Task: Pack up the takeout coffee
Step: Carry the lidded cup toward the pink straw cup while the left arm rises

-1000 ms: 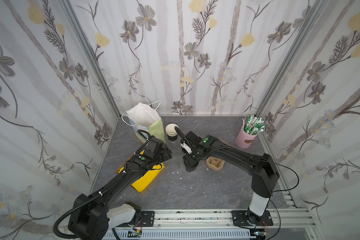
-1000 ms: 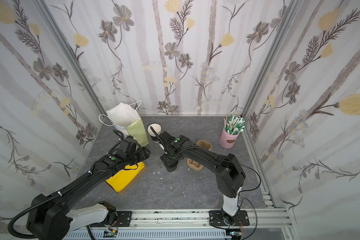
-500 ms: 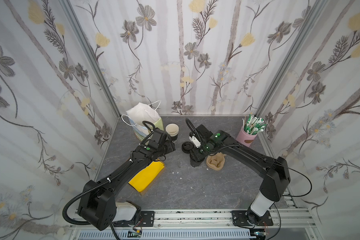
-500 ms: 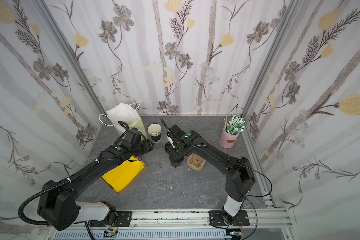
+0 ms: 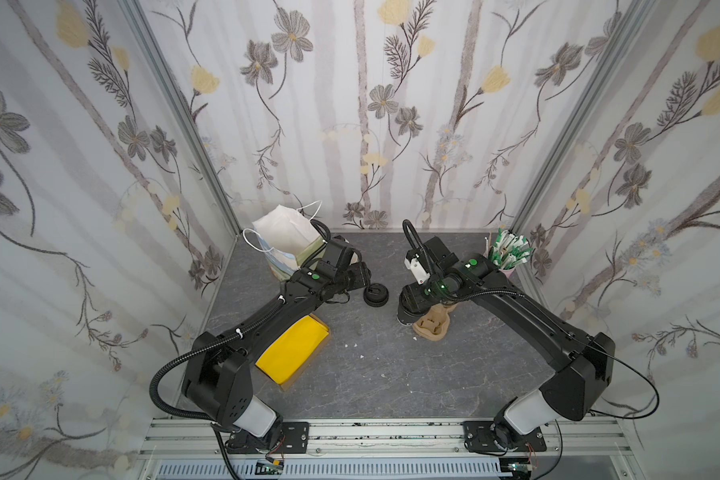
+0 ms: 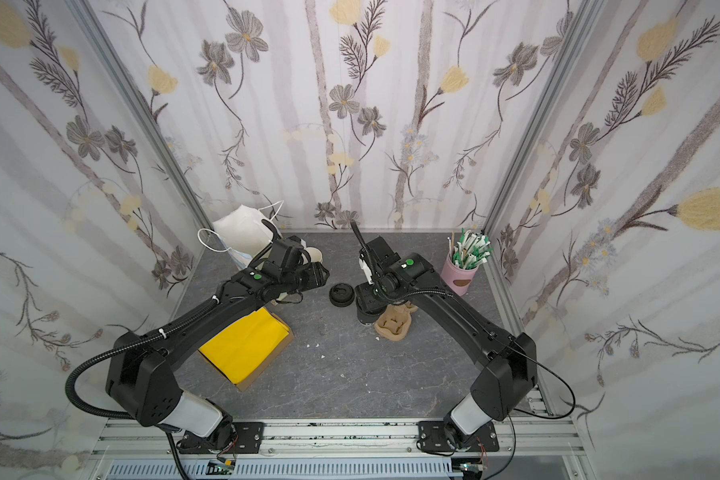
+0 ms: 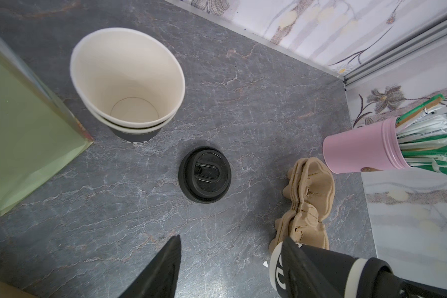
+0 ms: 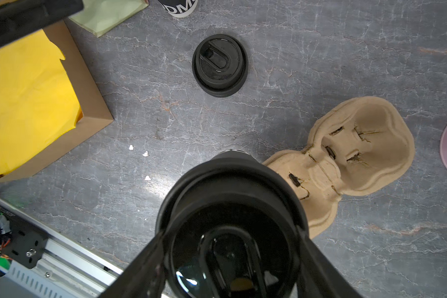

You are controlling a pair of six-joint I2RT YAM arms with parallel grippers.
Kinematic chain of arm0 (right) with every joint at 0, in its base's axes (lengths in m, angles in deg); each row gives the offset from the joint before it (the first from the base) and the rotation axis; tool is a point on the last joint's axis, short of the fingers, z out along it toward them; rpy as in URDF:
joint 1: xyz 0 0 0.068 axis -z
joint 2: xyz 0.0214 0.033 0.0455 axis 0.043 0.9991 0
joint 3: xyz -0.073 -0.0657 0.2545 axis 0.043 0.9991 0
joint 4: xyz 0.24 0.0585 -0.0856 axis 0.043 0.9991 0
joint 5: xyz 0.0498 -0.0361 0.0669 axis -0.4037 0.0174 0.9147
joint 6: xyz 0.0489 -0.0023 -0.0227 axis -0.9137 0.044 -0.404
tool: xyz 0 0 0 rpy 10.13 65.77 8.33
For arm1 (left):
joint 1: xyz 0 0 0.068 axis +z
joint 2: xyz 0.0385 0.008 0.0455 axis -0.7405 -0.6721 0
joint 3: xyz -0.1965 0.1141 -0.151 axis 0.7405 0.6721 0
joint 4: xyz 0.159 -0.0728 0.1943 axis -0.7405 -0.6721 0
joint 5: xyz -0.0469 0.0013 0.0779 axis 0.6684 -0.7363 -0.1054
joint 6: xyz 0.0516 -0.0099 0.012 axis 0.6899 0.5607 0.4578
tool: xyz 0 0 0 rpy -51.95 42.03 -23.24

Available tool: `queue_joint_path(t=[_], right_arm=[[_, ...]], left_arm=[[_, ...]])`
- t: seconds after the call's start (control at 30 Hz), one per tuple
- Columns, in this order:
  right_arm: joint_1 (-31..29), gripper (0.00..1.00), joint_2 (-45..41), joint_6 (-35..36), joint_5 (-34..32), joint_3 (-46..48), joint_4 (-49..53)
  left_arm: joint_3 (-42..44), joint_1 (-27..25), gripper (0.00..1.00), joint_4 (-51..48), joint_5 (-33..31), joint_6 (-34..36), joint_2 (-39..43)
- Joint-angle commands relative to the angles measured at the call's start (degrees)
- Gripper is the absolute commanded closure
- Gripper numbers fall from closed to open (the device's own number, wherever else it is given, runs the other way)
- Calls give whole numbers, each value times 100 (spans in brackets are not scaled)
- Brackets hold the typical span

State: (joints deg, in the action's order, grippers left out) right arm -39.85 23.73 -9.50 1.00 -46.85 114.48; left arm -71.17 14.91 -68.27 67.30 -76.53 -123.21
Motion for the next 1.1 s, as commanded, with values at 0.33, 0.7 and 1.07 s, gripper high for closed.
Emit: queue_joint_path(t=[0.33, 0.7, 1.07], right_arm=[[605, 32, -355, -87, 146, -184, 264], [1503, 32, -981, 43, 102, 314, 403], [2962, 32, -1738, 145, -34, 1501, 197]], left_arm=[[-636, -224, 36, 65, -55, 336, -171], [-1171, -778, 36, 134, -47, 583, -556], [-1955, -1168, 36, 267, 415, 710, -1345]])
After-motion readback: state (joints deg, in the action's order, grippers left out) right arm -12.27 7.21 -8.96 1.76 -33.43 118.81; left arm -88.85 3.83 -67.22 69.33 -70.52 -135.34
